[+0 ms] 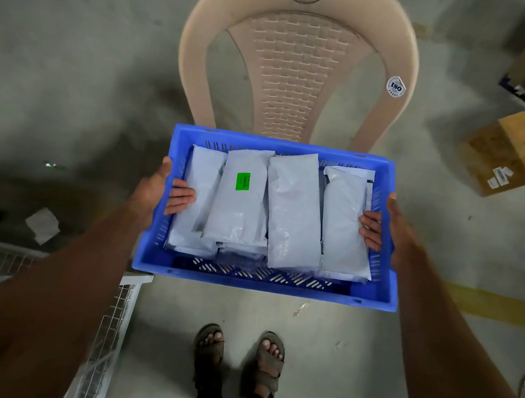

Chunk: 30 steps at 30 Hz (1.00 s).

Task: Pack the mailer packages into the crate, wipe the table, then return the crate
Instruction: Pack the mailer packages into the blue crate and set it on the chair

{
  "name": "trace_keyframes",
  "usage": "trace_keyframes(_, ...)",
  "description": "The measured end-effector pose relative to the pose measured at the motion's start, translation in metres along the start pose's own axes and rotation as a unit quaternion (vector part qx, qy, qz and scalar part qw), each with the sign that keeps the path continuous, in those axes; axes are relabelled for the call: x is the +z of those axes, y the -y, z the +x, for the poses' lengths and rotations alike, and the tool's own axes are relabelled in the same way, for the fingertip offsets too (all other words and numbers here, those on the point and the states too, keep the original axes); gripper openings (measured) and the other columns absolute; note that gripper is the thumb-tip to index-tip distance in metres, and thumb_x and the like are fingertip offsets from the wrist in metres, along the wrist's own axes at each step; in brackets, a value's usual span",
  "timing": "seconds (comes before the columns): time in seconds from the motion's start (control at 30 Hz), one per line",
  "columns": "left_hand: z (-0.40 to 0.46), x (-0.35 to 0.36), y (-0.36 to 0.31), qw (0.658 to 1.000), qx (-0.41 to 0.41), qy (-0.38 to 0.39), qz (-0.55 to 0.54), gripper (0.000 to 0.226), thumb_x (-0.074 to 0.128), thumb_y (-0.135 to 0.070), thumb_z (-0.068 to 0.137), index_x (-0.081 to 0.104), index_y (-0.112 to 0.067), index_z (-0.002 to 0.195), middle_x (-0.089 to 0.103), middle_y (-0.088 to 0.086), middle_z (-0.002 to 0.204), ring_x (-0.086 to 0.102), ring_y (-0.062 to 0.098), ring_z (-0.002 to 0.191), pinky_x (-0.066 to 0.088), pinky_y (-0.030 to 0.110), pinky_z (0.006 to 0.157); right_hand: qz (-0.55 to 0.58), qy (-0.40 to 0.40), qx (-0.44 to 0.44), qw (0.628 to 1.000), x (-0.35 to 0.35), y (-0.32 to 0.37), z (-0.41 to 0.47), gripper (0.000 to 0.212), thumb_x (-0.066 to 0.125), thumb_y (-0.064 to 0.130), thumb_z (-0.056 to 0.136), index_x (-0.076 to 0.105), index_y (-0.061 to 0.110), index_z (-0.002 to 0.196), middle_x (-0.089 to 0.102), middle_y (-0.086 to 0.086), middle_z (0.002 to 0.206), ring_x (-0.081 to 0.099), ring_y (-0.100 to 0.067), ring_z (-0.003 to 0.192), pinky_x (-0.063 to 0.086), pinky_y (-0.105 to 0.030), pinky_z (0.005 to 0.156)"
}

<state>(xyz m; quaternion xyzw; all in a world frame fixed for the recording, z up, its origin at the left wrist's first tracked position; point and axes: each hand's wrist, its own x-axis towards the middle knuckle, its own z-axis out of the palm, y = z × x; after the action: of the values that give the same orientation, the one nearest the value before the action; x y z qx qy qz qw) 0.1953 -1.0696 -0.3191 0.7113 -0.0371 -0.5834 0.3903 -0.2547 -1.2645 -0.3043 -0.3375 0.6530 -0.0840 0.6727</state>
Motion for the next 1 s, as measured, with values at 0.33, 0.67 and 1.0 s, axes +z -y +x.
trace_keyframes(0.33,0.024,-0.004,0.037,0.999,-0.018,-0.043,-0.018,0.088,0.033,-0.082,0.098,0.064,-0.003,0.117,0.079,0.013,0.103,0.078,0.024,0.098,0.062,0.031,0.073,0.001,-0.028,-0.003,1.0,0.007,-0.033,0.037,0.115,0.046,0.107,0.06,0.066,0.011,0.122,0.077,-0.003,0.112,0.076,-0.021,0.095,0.057,-0.033,0.073)
trace_keyframes(0.67,0.029,-0.004,0.043,0.996,0.016,-0.092,-0.011,0.092,0.04,-0.084,0.095,0.069,0.003,0.107,0.078,0.021,0.101,0.081,0.025,0.086,0.064,0.028,0.064,0.012,-0.057,-0.012,0.998,0.012,-0.03,0.03,0.089,0.043,0.096,0.073,0.069,0.016,0.104,0.078,-0.004,0.107,0.076,-0.021,0.089,0.057,-0.033,0.07)
trace_keyframes(1.0,0.023,-0.012,0.026,0.95,0.044,-0.234,0.203,0.068,0.066,-0.066,0.089,0.078,-0.002,0.109,0.079,0.016,0.096,0.076,0.038,0.101,0.062,0.047,0.095,-0.133,-0.234,-0.089,0.959,0.022,-0.031,0.031,0.063,0.052,0.065,0.102,0.069,0.007,0.085,0.069,-0.015,0.074,0.065,-0.033,0.063,0.05,-0.036,0.063)
